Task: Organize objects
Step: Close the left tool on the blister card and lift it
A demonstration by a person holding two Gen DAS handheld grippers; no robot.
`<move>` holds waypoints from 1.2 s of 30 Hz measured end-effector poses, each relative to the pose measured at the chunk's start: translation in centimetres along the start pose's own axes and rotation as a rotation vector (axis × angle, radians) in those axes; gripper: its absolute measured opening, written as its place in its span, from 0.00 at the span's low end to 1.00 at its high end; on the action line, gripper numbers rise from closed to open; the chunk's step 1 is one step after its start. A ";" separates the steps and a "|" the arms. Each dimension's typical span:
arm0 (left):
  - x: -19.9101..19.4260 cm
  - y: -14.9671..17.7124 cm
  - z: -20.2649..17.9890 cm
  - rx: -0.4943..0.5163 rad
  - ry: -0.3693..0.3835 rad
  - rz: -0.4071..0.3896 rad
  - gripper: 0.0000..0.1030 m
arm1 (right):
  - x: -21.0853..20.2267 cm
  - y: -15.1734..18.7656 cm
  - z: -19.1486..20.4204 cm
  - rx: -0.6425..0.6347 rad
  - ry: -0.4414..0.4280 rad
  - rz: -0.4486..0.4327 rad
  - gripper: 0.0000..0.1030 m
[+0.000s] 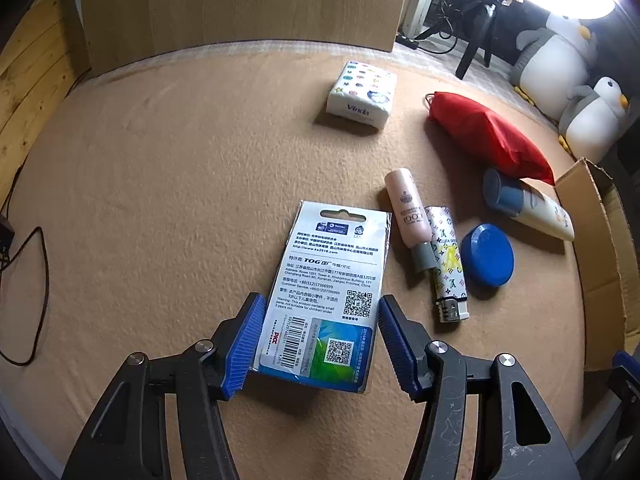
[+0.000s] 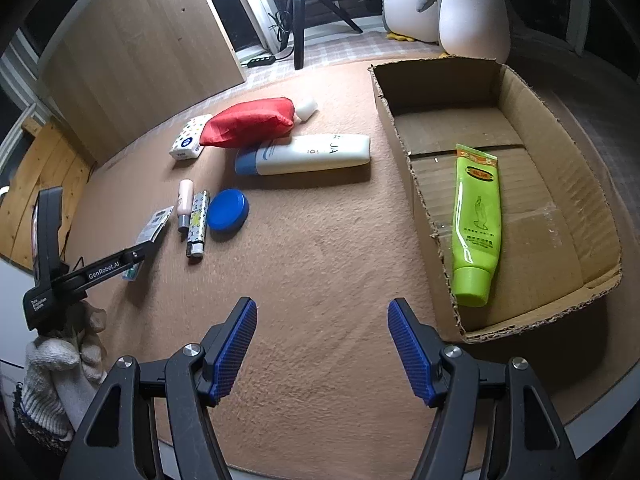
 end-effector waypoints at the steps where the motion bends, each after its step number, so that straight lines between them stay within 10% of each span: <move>1: 0.3 0.0 0.1 -0.002 0.004 0.005 0.60 | -0.1 0.0 0.0 0.001 0.001 -0.001 0.63; 17: -5.2 -2.3 -2.0 0.016 0.060 -0.115 0.60 | -0.9 -0.6 -0.1 0.010 -0.012 -0.018 0.63; 36: -10.5 -2.9 -25.7 0.359 0.325 -0.184 0.60 | -5.0 -0.4 -6.0 0.089 0.076 -0.092 0.63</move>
Point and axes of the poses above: each gripper's, at about its wrist camera, not at the fingertips, and x roughly the way its jaws point, z to its left, y to its underside, the point moved 9 cm from there along x, roughly the way its jaws point, and after that the axes turned 6 degrees about -y, right-handed, at the moved point
